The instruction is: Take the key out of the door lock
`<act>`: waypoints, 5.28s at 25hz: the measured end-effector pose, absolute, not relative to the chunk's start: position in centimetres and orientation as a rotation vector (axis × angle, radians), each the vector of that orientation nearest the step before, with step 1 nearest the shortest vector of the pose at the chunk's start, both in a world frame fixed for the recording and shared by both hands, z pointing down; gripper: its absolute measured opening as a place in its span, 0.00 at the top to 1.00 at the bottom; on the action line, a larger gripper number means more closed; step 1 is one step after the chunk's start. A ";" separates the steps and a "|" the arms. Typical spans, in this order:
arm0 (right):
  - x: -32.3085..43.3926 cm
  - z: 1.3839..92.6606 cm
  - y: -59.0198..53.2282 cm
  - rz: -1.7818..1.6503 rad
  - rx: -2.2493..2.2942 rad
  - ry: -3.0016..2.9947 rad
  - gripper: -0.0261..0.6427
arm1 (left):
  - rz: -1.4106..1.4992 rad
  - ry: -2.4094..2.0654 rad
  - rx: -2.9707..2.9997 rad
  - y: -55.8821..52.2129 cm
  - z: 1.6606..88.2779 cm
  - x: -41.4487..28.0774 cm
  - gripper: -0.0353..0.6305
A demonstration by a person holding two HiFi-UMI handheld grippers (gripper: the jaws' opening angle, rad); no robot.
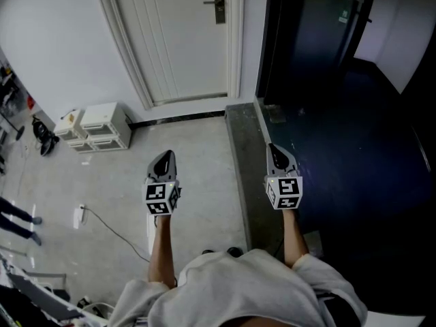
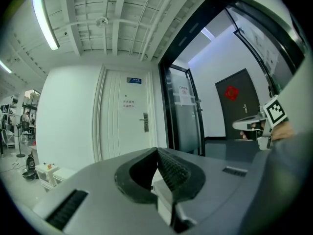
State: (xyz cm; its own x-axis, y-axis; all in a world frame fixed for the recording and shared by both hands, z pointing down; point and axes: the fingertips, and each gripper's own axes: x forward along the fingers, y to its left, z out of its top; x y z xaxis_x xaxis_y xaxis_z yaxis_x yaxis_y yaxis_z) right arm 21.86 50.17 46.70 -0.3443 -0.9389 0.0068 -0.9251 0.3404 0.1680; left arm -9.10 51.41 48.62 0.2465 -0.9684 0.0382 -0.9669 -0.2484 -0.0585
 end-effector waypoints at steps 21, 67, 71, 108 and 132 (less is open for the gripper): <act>23.3 48.8 40.6 -0.173 1.671 -2.500 0.93 | -0.123 1.961 -2.463 42.4 51.0 -6.7 0.92; 7.7 48.0 -19.8 -0.150 1.671 -2.487 0.93 | -0.175 1.852 -2.533 -20.3 49.5 -19.0 0.92; 7.5 47.7 -26.9 -0.162 1.651 -2.514 0.93 | -0.172 1.881 -2.509 -27.0 48.9 -19.0 0.92; 6.9 45.4 -62.8 -0.173 1.564 -2.543 0.93 | -0.169 1.937 -2.484 -61.0 46.1 -18.9 0.92; 5.9 39.5 -64.3 -1.068 1.240 -1.832 0.93 | -0.175 1.866 -2.520 -59.6 46.0 -20.2 0.92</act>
